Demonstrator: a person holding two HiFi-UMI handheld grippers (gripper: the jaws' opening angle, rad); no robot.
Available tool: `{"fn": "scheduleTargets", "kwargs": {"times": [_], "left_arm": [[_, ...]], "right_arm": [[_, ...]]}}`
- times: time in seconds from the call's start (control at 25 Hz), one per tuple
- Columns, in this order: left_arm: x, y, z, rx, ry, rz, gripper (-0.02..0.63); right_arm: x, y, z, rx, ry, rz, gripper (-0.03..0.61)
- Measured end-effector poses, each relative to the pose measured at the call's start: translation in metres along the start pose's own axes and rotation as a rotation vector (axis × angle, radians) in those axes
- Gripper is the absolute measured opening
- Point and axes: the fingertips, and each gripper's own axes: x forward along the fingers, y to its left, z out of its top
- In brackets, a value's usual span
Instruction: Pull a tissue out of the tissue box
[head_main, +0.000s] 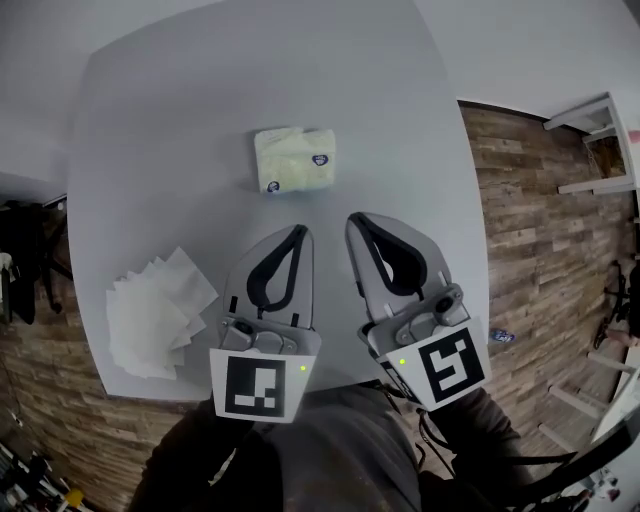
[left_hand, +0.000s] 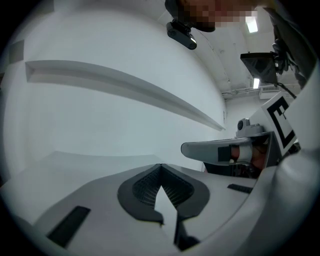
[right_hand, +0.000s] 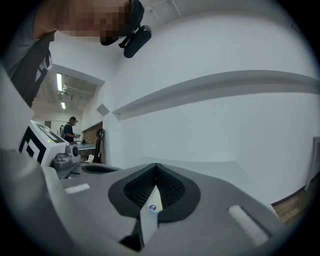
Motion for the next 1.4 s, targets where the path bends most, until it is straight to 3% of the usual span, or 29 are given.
{"fn": "scheduleTargets", "kwargs": {"times": [0.2,0.56,0.92,1.4], "left_arm": [[0.021,0.018,-0.001,0.008,0.017,0.035,0.002],[0.086,0.046,-0.051,-0.072,0.096,0.102,0.002],[0.117,0.053,-0.095,-0.134,0.190,0.111,0.002],[0.138,0.054,-0.123,-0.153,0.231,0.098,0.002]], "right_arm": [[0.029,-0.021,0.001,-0.009,0.009,0.031,0.003],[0.079,-0.058,-0.065,0.034,0.113,0.171,0.037],[0.118,-0.070,-0.093,-0.164,0.186,0.281,0.097],[0.127,-0.082,-0.152,-0.210,0.326,0.313,0.078]]}}
